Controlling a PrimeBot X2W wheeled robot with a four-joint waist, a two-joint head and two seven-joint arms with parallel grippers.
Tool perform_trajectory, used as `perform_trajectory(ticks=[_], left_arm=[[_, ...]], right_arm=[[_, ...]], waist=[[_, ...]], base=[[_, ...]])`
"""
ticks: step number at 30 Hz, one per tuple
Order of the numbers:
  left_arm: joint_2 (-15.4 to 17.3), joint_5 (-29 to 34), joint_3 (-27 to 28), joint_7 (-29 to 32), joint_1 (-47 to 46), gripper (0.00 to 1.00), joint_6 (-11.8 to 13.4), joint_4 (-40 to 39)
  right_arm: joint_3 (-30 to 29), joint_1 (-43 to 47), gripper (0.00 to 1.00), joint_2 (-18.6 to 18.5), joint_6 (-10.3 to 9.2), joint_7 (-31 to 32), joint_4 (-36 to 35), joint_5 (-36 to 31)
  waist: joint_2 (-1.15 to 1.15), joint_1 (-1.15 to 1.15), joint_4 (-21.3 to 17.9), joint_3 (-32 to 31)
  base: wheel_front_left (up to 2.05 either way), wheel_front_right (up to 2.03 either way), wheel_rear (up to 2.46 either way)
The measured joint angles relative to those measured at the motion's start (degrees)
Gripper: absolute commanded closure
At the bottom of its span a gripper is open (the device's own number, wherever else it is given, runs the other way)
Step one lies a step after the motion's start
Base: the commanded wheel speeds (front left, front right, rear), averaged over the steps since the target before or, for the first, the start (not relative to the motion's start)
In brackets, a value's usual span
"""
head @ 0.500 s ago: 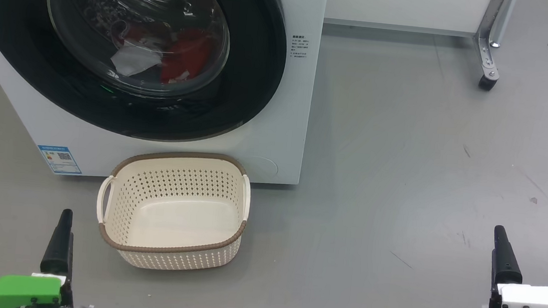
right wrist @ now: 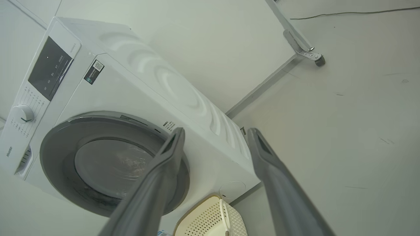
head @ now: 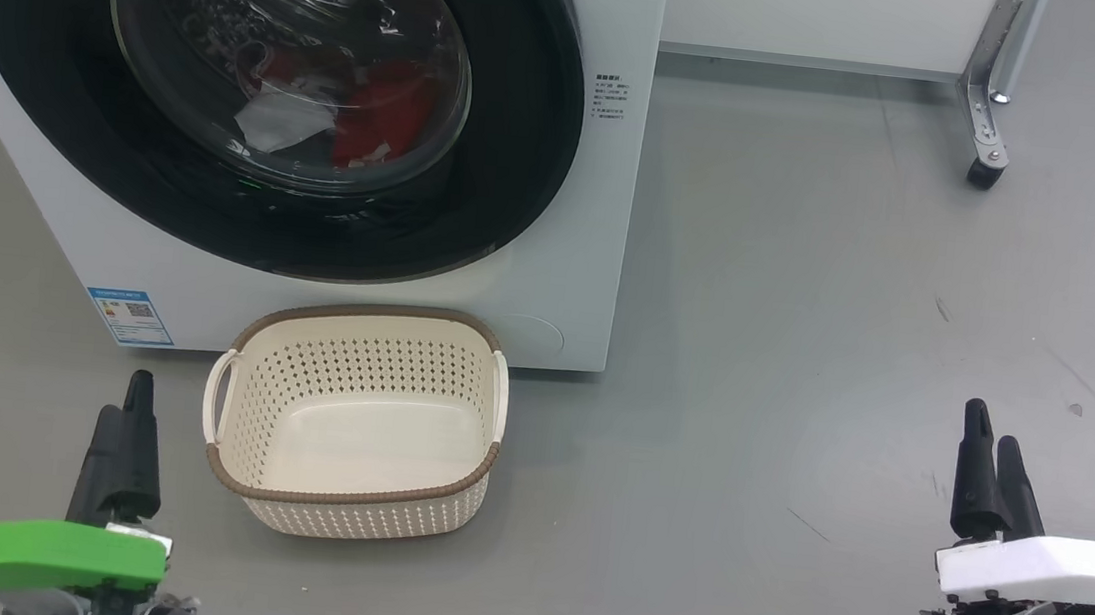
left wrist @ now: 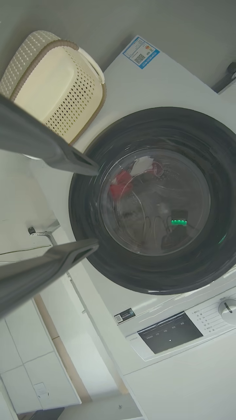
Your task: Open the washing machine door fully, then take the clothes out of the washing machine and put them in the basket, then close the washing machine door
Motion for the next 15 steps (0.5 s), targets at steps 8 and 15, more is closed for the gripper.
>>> perform_trajectory(ticks=[8,15], left_arm=[[1.13,13.59,-1.58,-1.37,0.21,0.0,0.24,-0.37],[1.16,23.49,-3.69,-2.86,0.64,0.0,1.83,-0.34]], right_arm=[[2.38,0.03,0.0,-0.01,-1.42,-1.53,-0.81,-8.31],[3.94,0.16,0.0,-0.04,-2.56,-2.85,-1.04,-15.27]], waist=[[0.0,0.0,0.07,0.13],[0.0,0.0,-0.01,0.24]], base=[[0.0,0.0,0.0],[0.0,0.0,0.0]])
